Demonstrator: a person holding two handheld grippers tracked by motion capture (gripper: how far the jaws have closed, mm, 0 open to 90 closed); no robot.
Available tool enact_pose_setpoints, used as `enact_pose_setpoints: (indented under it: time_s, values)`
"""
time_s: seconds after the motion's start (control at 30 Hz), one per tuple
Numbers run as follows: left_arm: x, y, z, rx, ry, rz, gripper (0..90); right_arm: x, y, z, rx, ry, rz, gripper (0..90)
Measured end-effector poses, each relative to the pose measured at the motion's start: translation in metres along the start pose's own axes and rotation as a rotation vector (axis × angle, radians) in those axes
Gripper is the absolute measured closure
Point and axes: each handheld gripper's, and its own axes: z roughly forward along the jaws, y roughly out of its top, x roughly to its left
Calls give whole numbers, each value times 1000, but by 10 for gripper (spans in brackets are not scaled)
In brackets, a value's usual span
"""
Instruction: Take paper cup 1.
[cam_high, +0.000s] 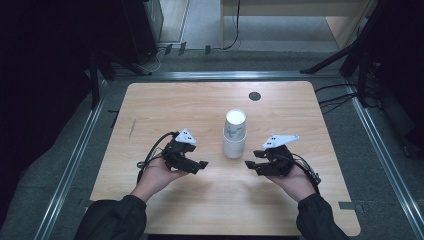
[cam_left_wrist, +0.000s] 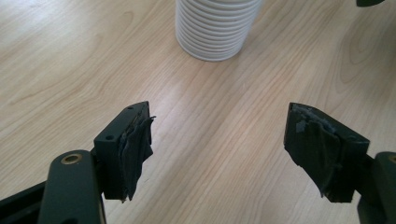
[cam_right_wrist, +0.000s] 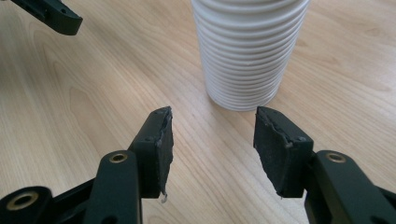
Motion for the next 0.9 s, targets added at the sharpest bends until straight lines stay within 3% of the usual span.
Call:
enact_pose_setpoints:
  time_s: [0.27,0.37,0.57,0.7,0.9]
  values:
    - [1,1,-1,-1,-14,-12,234,-1,-2,1,24,8,-10,464]
    - [2,1,-1,-2,-23,-16,234,-1,-2,1,20,3,-37,450]
    - [1,1,-2,-18,-32,-22,234,-3,0,1,14,24,-52,501]
    - [2,-2,-3,-8,-26,-18,234,-7,3,4,34,58,-23,446]
    - [2,-3,-6,-24,-48,-28,234,-6,6,0,22,46,-38,388]
